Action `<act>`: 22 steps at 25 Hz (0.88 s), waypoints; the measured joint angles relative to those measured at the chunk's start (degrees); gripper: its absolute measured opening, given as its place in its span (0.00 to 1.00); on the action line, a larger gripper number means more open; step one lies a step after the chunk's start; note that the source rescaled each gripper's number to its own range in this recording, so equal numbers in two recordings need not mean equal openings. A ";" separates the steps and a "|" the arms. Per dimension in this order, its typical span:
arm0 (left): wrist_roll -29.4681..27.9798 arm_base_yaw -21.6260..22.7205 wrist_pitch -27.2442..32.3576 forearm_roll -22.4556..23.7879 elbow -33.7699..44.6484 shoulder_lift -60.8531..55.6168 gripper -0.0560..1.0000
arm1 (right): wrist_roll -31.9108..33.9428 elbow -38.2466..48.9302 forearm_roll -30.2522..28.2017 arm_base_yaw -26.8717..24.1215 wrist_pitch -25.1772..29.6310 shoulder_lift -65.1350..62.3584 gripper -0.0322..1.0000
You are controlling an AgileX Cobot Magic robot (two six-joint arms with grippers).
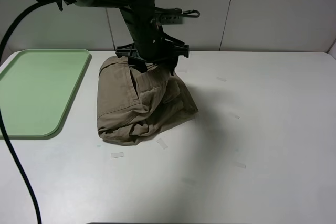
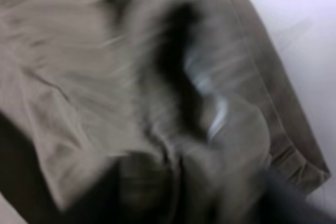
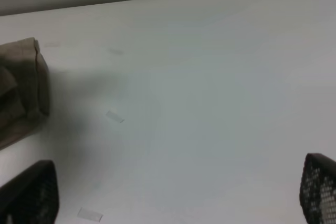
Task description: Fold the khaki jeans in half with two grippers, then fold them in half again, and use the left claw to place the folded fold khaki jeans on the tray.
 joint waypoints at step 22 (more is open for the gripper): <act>1.19 0.06 21.07 8.56 -9.40 -6.63 1.00 | 0.00 0.00 0.00 0.00 0.00 0.00 1.00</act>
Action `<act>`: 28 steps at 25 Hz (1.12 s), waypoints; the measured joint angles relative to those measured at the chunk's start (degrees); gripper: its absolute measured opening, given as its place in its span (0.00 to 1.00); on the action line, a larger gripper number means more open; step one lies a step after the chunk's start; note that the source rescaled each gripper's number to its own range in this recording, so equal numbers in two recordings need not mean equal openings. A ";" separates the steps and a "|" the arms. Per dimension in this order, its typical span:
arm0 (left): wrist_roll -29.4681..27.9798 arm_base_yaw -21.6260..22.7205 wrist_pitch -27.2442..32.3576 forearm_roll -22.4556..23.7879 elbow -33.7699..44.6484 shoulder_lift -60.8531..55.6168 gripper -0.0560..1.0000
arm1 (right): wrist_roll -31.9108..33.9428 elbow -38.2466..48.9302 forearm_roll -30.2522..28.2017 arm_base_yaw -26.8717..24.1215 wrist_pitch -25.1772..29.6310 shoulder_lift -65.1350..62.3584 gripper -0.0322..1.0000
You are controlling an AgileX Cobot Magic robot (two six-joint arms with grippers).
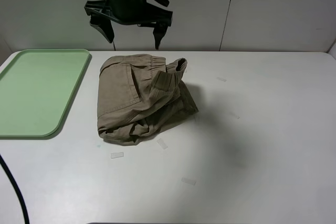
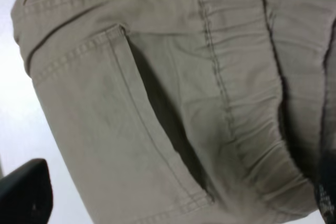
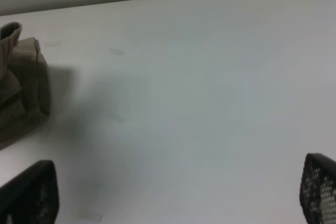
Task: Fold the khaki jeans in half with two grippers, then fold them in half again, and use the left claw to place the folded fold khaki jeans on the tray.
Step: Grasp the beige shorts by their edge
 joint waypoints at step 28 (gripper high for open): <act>7.39 0.00 -18.64 -8.27 5.74 17.92 1.00 | 0.00 0.00 0.04 0.00 0.00 0.00 1.00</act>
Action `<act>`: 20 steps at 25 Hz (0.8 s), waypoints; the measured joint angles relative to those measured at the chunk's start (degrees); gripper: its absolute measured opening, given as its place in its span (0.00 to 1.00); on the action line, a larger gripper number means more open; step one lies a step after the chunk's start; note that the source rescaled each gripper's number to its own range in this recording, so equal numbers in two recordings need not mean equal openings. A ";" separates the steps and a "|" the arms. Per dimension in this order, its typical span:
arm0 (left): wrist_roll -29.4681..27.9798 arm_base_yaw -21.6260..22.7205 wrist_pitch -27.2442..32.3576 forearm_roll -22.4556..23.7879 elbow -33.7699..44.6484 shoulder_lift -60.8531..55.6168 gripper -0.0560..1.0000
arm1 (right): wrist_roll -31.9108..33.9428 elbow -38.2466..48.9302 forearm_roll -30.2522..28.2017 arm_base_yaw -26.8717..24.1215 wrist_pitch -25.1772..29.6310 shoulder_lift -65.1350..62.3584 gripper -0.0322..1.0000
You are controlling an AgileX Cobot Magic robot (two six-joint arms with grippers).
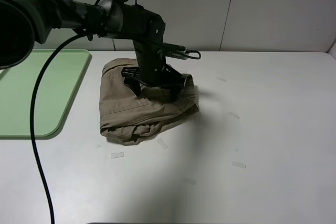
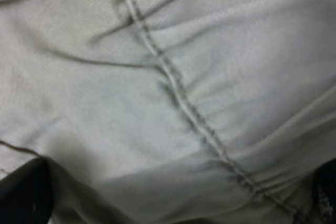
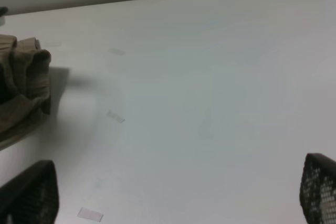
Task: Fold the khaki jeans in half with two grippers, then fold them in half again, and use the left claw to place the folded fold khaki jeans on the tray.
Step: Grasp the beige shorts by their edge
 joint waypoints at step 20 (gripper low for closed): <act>-2.76 6.35 10.29 2.77 6.74 -20.14 1.00 | 0.00 0.00 0.17 0.00 0.00 0.00 1.00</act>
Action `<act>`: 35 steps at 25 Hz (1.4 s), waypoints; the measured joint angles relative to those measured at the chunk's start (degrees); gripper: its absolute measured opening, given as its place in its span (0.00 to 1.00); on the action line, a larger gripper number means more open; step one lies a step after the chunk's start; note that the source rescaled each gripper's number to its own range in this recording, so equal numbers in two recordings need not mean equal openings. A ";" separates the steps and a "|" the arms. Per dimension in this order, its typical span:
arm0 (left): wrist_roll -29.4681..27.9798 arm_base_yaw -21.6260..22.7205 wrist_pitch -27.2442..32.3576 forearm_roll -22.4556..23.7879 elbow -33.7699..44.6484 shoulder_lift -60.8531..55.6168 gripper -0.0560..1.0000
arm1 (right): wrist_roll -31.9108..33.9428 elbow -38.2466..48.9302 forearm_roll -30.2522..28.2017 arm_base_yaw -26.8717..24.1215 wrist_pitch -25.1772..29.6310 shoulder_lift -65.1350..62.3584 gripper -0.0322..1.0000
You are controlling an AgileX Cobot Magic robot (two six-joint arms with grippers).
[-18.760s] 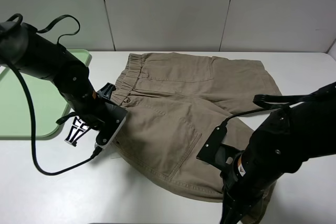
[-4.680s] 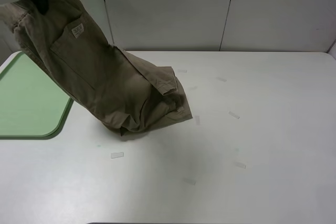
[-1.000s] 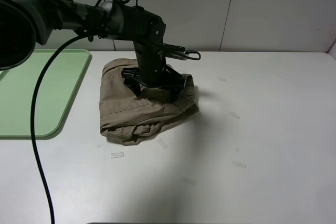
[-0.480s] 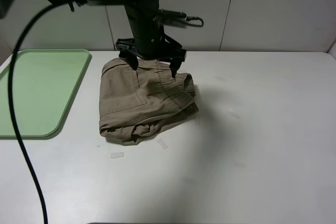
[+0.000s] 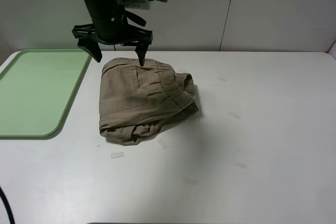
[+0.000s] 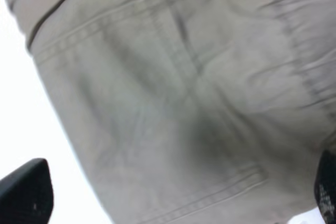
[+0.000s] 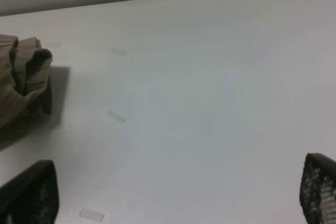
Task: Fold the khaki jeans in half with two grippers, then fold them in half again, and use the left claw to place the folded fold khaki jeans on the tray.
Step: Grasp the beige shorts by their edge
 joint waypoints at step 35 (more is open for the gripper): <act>-3.13 7.69 -53.60 -13.62 33.96 3.08 1.00 | 0.00 0.00 0.04 0.00 0.00 0.00 1.00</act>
